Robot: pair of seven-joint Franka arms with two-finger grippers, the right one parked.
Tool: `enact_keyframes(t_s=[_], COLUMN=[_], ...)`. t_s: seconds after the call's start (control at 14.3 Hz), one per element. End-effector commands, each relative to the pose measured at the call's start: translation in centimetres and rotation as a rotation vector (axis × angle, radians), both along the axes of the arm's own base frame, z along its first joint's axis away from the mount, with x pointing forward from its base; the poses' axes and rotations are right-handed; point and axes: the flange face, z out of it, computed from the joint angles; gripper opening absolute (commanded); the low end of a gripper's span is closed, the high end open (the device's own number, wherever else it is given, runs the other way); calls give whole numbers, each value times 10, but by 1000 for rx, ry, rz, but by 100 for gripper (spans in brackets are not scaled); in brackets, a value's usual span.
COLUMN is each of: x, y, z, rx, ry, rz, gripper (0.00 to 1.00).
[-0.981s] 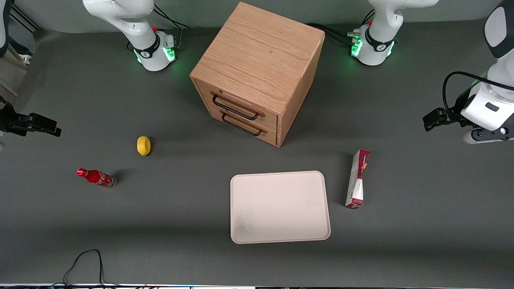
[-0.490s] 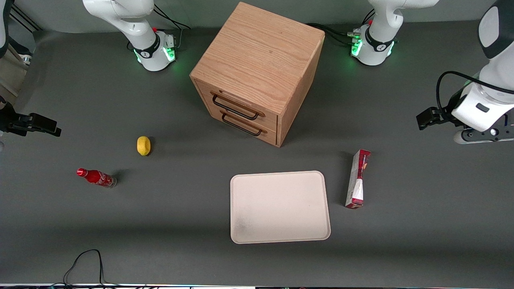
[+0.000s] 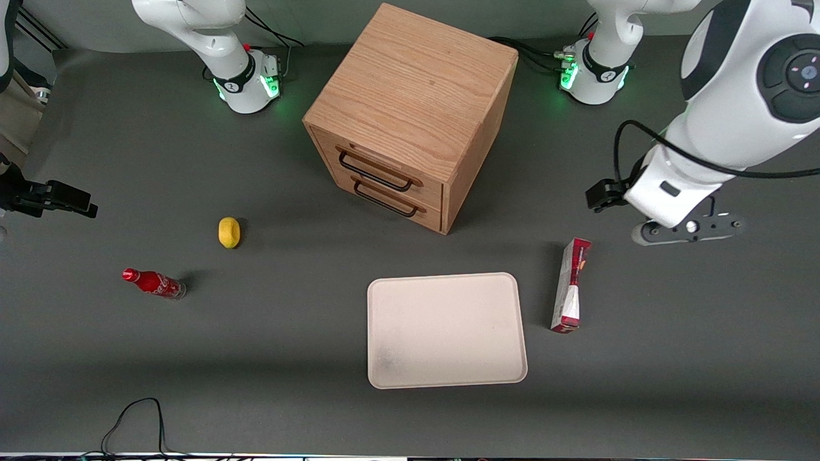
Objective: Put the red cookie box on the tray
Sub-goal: 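Move the open left gripper down over the red cookie box, then close the left gripper on the cookie box's end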
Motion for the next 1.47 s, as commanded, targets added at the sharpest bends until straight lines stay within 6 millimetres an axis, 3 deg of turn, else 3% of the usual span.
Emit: enact_keyframes(t_s=[0.0, 0.21, 0.28, 0.56, 0.84, 1.19, 1.33, 1.4], x=[9, 11, 15, 23, 27, 30, 30, 31], y=[4, 3, 2, 3, 4, 14, 14, 14], z=[8, -15, -34, -152, -246, -324, -346, -348], rx=[-9, -1, 1, 1, 12, -10, -24, -27], ry=[12, 47, 60, 4, -67, -133, -140, -148], rz=[9, -49, -66, -148, -239, -260, -262, -262], gripper=[100, 100, 100, 100, 100, 100, 100, 100])
